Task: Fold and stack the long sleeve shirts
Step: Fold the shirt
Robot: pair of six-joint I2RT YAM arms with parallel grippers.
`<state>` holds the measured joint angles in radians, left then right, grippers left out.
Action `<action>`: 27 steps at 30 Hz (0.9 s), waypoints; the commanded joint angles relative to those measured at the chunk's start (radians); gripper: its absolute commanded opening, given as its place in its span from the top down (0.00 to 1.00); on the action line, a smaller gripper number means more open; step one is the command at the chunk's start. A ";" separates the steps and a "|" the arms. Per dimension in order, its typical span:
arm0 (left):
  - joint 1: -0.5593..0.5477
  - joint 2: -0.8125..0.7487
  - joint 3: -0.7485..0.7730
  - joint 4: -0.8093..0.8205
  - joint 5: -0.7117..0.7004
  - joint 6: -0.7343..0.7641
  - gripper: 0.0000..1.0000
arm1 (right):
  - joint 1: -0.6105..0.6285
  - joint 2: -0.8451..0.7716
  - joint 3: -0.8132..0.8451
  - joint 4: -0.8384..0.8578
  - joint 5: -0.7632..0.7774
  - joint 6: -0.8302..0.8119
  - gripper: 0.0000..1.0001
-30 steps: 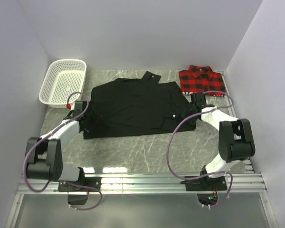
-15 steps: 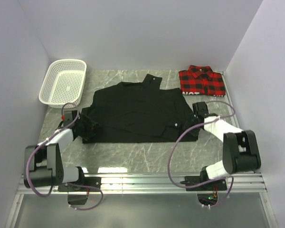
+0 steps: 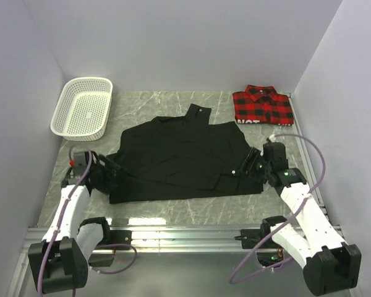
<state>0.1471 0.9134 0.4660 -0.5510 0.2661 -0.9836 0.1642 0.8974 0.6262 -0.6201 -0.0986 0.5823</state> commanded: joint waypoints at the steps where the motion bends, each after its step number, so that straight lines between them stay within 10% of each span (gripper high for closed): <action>1: -0.004 -0.010 0.183 -0.046 -0.154 0.094 0.18 | 0.009 0.038 0.079 0.120 -0.032 -0.071 0.26; 16: -0.392 0.459 0.442 0.178 -0.395 0.249 0.16 | 0.221 0.719 0.469 0.172 0.074 -0.216 0.22; 27: -0.431 0.703 0.459 0.091 -0.375 0.240 0.17 | 0.273 0.908 0.495 0.045 0.097 -0.222 0.23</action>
<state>-0.2775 1.6184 0.9298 -0.4248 -0.1097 -0.7525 0.4187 1.7836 1.1122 -0.4999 -0.0299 0.3611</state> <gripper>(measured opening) 0.829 0.772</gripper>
